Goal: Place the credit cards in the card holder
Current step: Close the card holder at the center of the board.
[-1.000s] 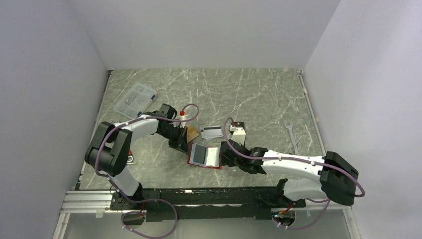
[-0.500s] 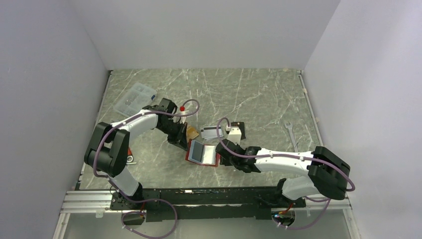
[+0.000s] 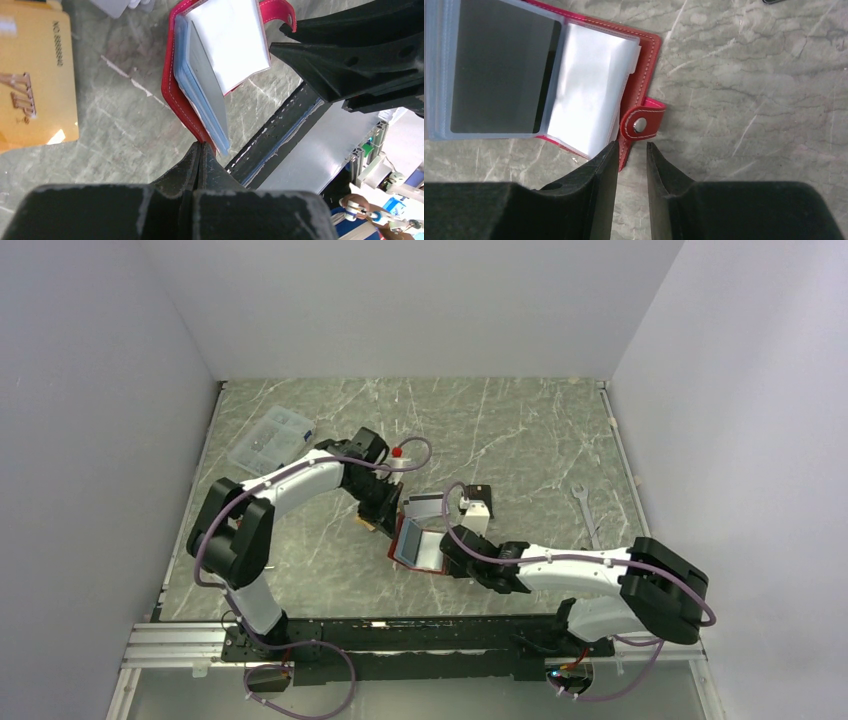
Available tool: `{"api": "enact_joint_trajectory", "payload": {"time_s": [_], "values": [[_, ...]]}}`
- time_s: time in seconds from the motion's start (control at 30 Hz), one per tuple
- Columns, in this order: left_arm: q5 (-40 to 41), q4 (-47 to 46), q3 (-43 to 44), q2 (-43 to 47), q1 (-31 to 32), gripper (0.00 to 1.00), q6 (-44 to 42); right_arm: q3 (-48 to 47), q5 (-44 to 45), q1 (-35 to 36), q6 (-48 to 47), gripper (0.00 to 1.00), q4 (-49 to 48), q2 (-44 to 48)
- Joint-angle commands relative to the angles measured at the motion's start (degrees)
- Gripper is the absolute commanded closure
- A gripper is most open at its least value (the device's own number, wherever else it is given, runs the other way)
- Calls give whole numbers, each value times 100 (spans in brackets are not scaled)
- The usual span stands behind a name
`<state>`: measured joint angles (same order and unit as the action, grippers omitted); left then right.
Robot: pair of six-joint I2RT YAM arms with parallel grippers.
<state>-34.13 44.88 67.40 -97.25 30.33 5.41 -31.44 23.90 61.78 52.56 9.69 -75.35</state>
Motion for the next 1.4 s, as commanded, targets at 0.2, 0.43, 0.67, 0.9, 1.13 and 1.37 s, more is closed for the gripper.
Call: {"api": "enact_joint_trajectory", "payload": {"time_s": [0.2, 0.43, 0.67, 0.9, 1.13, 1.37], "values": [[388, 412, 919, -304, 557, 100, 150, 768, -303, -238, 237, 71, -846, 629], [643, 528, 1035, -390, 732, 100, 248, 941, -566, -321, 93, 75, -1419, 304], [730, 552, 1275, -575, 891, 100, 401, 1193, -978, -341, 53, 80, -2271, -105], [474, 635, 1767, -1147, 1148, 100, 529, 1296, -1142, -334, 23, 80, -2461, -195], [149, 638, 1944, -1440, 1162, 68, 525, 1874, -1018, -340, 300, 61, -1721, 1400], [-809, 257, 1663, -1173, 838, 20, 610, 2127, -901, -342, 549, 51, -880, 2691]]}}
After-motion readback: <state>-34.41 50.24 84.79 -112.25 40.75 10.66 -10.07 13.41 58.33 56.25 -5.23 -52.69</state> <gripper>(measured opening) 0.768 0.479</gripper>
